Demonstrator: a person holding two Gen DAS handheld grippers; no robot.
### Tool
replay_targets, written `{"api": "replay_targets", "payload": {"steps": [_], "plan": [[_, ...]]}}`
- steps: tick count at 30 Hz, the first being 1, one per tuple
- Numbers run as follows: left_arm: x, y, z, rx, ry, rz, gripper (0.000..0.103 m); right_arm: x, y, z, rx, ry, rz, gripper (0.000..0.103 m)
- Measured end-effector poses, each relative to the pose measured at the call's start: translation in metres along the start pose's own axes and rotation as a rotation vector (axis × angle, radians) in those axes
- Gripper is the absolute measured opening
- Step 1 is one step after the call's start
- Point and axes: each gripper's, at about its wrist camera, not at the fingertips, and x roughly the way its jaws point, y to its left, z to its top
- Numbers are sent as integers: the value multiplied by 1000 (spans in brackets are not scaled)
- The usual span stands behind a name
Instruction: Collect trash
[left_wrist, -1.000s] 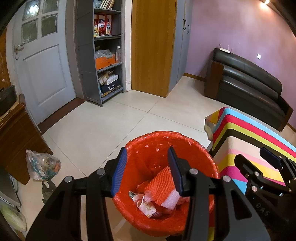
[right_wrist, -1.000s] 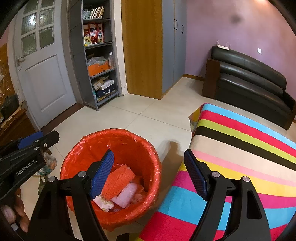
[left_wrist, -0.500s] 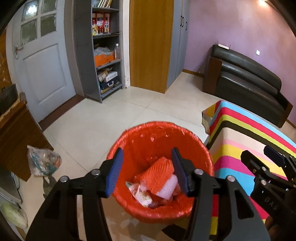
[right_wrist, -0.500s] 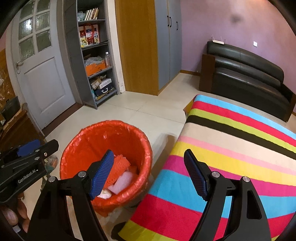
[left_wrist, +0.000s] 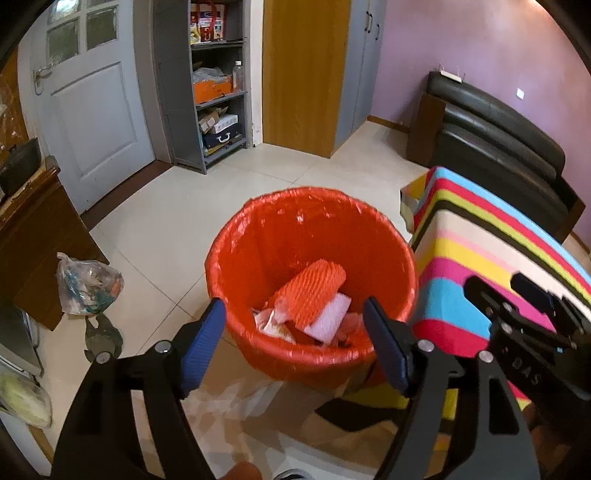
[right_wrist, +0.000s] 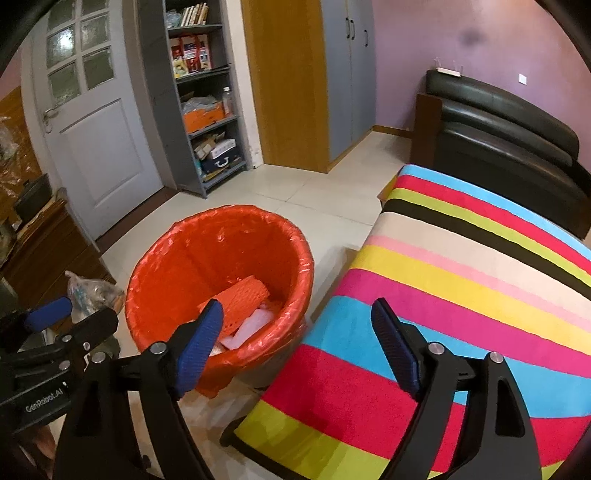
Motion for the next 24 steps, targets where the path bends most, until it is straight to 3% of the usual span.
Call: {"api": "replay_targets", "payload": {"steps": [4, 24], "plan": [[-4, 3, -7, 1, 7, 15, 83, -1, 0, 0, -3, -2, 5, 83], [-3, 14, -6, -1, 14, 12, 87, 1, 12, 5, -61, 2, 21, 84]]}}
